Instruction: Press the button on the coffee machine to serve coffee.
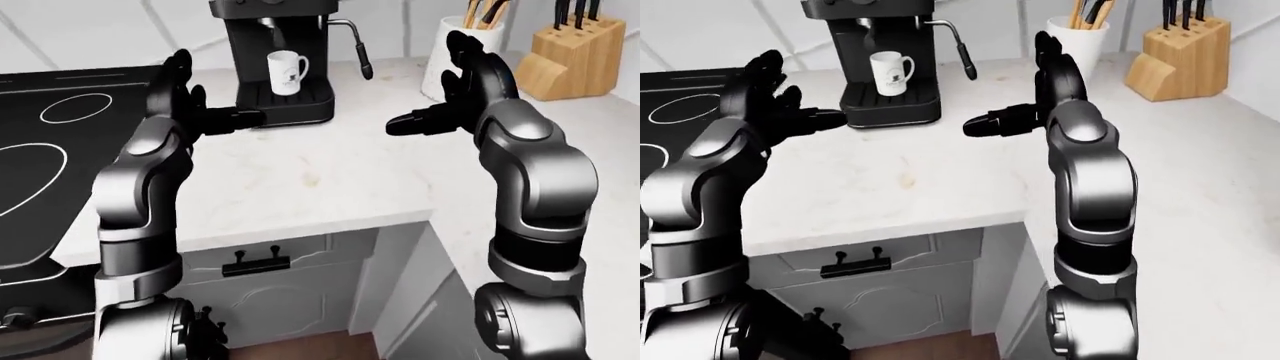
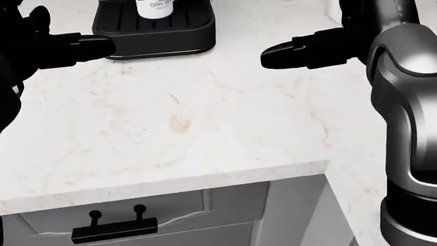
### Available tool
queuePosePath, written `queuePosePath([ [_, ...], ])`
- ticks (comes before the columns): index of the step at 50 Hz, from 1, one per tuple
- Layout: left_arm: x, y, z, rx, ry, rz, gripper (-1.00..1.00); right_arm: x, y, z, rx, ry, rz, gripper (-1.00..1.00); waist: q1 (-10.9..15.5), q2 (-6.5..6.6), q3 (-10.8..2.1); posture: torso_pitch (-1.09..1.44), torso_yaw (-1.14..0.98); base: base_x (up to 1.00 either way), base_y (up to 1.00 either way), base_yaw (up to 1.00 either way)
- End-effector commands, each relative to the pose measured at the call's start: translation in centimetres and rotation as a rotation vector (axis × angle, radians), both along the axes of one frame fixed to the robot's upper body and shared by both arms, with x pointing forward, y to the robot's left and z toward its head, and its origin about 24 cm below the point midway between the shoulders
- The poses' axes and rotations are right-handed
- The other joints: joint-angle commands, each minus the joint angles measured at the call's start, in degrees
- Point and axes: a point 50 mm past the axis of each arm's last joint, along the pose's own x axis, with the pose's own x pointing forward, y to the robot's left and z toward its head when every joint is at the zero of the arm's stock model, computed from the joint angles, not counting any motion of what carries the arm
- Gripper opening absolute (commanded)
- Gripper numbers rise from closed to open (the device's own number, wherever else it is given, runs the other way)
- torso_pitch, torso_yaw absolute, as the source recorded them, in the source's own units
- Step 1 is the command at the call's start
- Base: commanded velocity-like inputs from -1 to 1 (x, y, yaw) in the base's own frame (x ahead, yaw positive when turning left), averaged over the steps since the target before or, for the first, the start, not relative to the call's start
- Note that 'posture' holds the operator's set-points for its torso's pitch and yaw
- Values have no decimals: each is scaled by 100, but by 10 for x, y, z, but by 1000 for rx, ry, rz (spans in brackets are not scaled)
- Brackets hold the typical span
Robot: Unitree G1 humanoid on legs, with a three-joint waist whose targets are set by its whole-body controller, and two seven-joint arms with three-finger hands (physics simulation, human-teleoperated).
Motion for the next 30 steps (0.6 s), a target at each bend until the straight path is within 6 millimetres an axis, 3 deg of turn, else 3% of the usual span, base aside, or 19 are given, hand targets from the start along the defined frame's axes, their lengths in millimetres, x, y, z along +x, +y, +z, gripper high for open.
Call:
queuePosePath([
  [1,-4,0,21,7,-88,0,100,-4,2,16,-7,-73,3,100,9,10,-166,0,0,0,0,0],
  [4,-4,1,20,7,-87,1,100,-4,2,14,-8,-71,3,100,-41,75,-208,0,0,0,0,0],
  [10,-4,1,21,8,-88,0,100,-5,0,15,-10,-81,-1,100,-97,64,-248,0,0,0,0,0],
  [11,-3,1,21,8,-87,1,100,-5,0,16,-10,-81,-2,100,-35,96,-370,0,0,0,0,38],
  [12,-4,1,21,8,-87,0,100,-5,0,16,-12,-79,-4,100,31,106,-344,0,0,0,0,100],
  [15,-4,1,21,8,-86,0,100,-4,0,13,-14,-83,-4,100,-95,43,-267,0,0,0,0,80],
  [16,-4,1,21,8,-86,0,100,-4,0,14,-12,-84,-6,100,-87,32,-184,0,0,0,0,0],
  [19,-3,3,16,8,-82,1,100,-4,1,12,-26,-75,-15,100,-21,91,-249,0,0,0,0,0],
  [30,-2,6,14,11,-80,4,100,-3,0,22,-17,-85,-8,100,-60,125,-242,0,0,0,0,0],
])
